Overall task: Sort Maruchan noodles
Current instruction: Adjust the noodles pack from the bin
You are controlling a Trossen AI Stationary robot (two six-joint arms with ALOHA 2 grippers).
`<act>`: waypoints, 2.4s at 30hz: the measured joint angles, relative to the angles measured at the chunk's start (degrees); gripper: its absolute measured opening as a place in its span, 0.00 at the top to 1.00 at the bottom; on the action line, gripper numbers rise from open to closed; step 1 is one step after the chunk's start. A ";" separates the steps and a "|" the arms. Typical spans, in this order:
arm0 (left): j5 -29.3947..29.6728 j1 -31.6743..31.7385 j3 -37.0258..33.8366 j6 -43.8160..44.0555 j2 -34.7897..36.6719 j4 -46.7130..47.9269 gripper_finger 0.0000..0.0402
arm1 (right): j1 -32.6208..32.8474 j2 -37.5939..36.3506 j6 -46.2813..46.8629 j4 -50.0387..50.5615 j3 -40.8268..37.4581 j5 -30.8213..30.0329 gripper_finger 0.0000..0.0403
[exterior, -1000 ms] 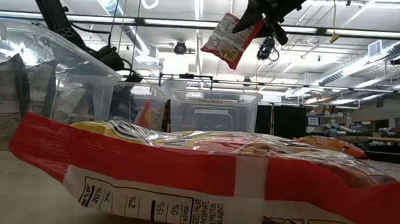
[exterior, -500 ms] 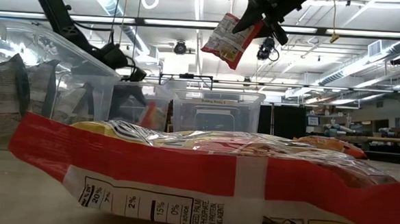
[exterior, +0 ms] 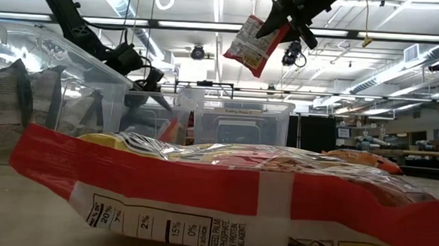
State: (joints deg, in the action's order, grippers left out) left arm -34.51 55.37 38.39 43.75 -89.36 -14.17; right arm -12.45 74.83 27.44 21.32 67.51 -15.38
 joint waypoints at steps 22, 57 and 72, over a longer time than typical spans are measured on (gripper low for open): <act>14.07 -0.36 0.11 -1.12 -2.33 9.11 0.36 | 0.00 0.00 0.03 -0.28 0.00 0.04 0.68; -0.29 -2.14 7.82 0.67 -0.96 9.57 0.45 | 0.70 7.76 2.33 -11.46 2.09 4.22 0.68; -2.84 -3.17 7.82 -6.32 16.35 8.89 0.45 | 0.91 17.98 1.90 -10.33 16.31 -1.44 0.68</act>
State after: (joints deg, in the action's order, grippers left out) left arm -37.35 52.21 46.22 37.43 -73.01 -5.28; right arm -11.54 92.80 29.34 10.99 83.81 -16.82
